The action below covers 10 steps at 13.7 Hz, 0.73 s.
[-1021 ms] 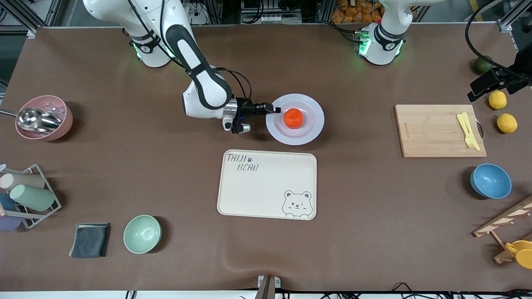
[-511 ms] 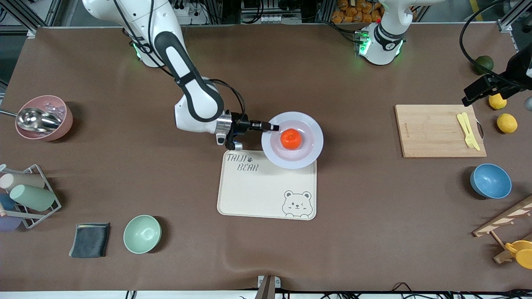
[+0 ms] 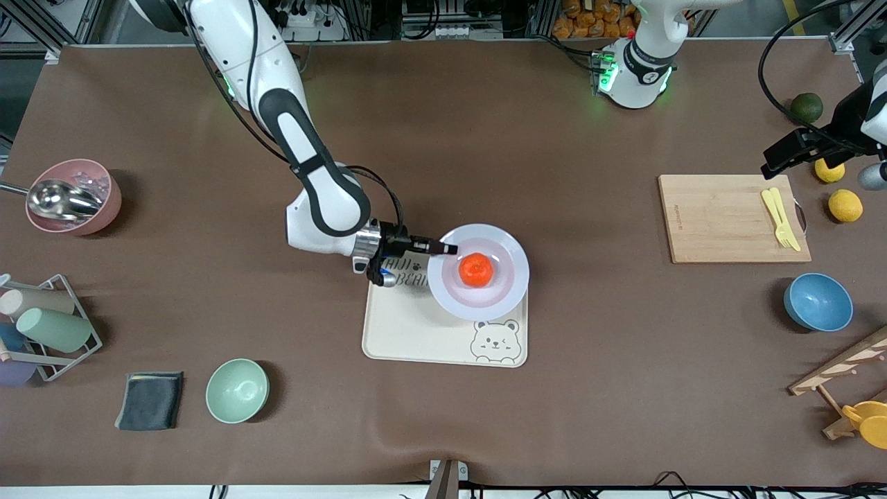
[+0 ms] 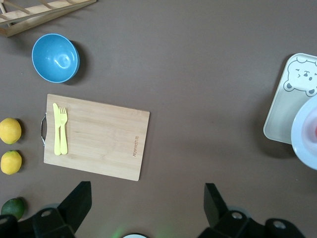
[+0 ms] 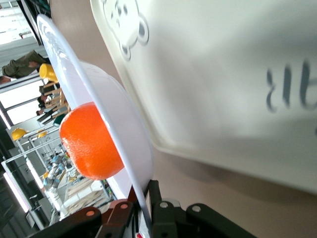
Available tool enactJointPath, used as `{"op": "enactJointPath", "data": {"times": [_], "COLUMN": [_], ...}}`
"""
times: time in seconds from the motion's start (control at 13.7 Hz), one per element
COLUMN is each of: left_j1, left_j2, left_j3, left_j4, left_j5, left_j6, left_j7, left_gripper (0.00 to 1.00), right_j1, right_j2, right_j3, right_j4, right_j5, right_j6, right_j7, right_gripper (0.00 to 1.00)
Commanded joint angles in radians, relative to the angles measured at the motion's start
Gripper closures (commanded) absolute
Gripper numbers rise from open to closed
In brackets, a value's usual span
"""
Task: Place orange and plate with both arms
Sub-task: 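Slide the plate with the right gripper onto the cream bear tray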
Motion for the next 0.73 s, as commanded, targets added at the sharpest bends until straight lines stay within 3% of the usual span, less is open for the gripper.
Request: {"op": "enactJointPath", "data": {"times": [0.0,0.22,0.66], "left_j1": [0.005,0.002,0.004], "left_j2": [-0.032,-0.017,-0.020], "left_j3": [-0.007,-0.033,-0.042], "left_j4": [-0.029,-0.024,-0.024], "left_j5": [0.009,0.006,0.005], "left_j6": [0.024,0.036,0.030], "left_j7": [0.058,0.074,0.078], "left_gripper": [0.00,0.00,0.00], "right_j1": [-0.016,-0.050,-0.022], "right_j2": [0.063,0.126,0.157], "right_j3": [0.010,0.003,0.006], "right_j4": [0.094,0.144,0.174], "right_j5": [-0.061,-0.102,-0.092], "right_j6": [0.014,0.011,0.009], "right_j7": [0.030,0.030,0.157], "right_gripper": [1.00,1.00,1.00]}}
